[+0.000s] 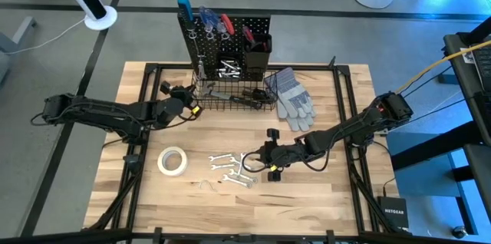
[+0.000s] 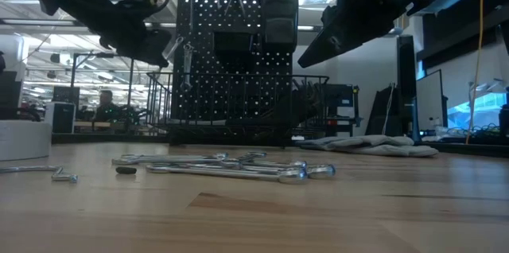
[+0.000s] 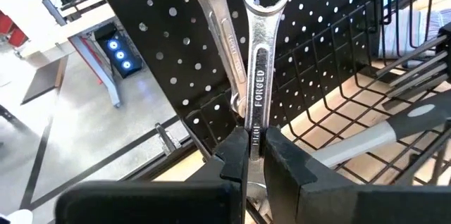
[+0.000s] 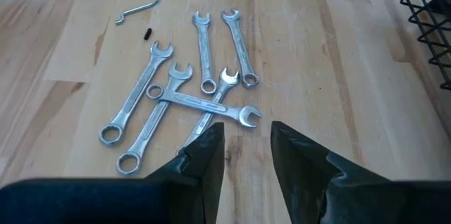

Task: Hang tools onto peg board
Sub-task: Hang the wrench on the peg board

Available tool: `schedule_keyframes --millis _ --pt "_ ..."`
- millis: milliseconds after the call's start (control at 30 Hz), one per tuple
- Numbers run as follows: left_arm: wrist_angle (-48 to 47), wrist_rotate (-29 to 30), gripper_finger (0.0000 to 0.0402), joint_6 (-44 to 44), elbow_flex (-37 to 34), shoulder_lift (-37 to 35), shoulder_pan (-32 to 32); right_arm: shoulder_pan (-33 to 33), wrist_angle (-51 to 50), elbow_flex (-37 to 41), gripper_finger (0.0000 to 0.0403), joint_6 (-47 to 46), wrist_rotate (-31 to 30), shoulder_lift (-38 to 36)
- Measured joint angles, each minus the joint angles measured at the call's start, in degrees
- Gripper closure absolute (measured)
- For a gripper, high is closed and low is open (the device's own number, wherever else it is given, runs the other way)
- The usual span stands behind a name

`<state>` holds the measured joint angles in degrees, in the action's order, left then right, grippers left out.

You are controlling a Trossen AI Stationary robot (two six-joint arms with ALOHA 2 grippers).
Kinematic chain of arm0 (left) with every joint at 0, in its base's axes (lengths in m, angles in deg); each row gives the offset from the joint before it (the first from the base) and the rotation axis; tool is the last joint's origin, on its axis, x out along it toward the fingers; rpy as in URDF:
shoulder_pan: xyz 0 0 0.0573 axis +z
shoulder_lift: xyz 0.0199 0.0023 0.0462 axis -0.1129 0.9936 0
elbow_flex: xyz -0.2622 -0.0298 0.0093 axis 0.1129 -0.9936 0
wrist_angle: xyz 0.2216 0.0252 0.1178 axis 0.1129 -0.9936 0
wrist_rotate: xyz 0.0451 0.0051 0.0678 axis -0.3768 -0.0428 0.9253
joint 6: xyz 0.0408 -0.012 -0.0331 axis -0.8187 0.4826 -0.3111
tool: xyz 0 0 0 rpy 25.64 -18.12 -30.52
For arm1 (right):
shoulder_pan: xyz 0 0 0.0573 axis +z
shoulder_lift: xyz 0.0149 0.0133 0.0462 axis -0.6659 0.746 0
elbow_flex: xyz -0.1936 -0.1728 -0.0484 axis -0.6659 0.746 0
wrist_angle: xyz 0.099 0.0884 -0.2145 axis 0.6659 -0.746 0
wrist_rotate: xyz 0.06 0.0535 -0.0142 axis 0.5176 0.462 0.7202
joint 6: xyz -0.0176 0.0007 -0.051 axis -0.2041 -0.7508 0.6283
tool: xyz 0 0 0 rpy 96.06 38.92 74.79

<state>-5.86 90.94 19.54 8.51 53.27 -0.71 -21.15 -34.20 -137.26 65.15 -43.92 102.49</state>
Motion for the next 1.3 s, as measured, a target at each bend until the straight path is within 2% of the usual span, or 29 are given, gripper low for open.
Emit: schedule_keyframes --millis 800,1033,1300 --pt "9.2 -11.9 0.0379 -4.4 0.0 0.8 13.9 0.0 0.0 0.0 0.0281 0.0 -1.3 0.0" --pt "11.6 -14.0 0.036 -4.4 0.0 4.5 15.0 0.0 0.0 0.0 0.0281 0.0 -1.3 0.0" --pt "13.4 -14.2 0.0326 -5.9 0.2 4.8 15.0 0.0 0.0 0.0 0.0281 0.0 -1.3 0.0"
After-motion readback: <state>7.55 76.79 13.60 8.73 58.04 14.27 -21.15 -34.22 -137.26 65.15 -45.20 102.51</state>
